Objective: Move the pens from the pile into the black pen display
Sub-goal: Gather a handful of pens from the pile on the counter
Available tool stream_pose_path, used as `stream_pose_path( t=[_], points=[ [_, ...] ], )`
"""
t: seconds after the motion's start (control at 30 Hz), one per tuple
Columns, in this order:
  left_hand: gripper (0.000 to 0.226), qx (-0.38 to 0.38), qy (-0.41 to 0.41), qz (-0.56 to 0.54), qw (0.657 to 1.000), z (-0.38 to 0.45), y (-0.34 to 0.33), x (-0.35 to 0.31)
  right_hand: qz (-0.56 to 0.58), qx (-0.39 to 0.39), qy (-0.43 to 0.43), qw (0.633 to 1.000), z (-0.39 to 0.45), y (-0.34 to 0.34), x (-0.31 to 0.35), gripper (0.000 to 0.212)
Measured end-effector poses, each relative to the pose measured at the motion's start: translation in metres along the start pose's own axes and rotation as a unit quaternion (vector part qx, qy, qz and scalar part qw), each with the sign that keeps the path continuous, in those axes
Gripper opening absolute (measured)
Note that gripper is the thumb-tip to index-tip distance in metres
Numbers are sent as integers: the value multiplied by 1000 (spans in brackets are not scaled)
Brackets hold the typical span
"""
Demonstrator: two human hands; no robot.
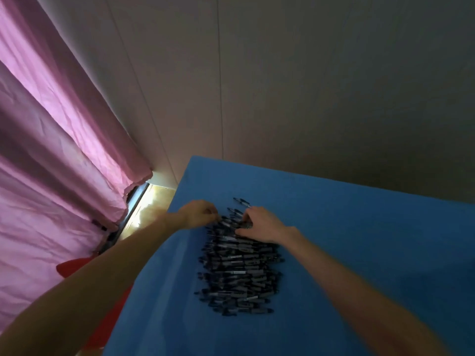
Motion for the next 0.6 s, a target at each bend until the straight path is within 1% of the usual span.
stream_pose_path(
  t=[0.1, 0.2, 0.3, 0.37, 0.5, 0.6],
  points=[
    [25, 2, -27, -49, 998, 6, 1, -4, 0, -22, -9, 1000, -2, 2, 2, 47],
    [23, 8, -38, -89, 995, 11, -2, -4, -30, -31, -4, 999, -7, 3, 8, 40],
    [11, 6, -52, -156, 986, 16, -4, -5, -68, -33, 1, 997, -12, 5, 13, 36],
    [7, 6, -58, -177, 982, 17, -4, -7, -74, -40, 1, 996, -14, 5, 13, 34],
    [5, 18, -39, -236, 971, 15, -10, -7, -27, -52, -21, 998, -15, 2, 6, 30],
    [10, 25, -6, -275, 961, 13, -14, -1, 49, -63, -49, 996, -15, 2, -4, 30]
  ],
)
Point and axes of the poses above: each hand's wrist, its own z-axis towards the middle knuckle, its own y-axis out of the back of the hand, x = y × z, the point moved 9 cm from there along z, towards the middle knuckle
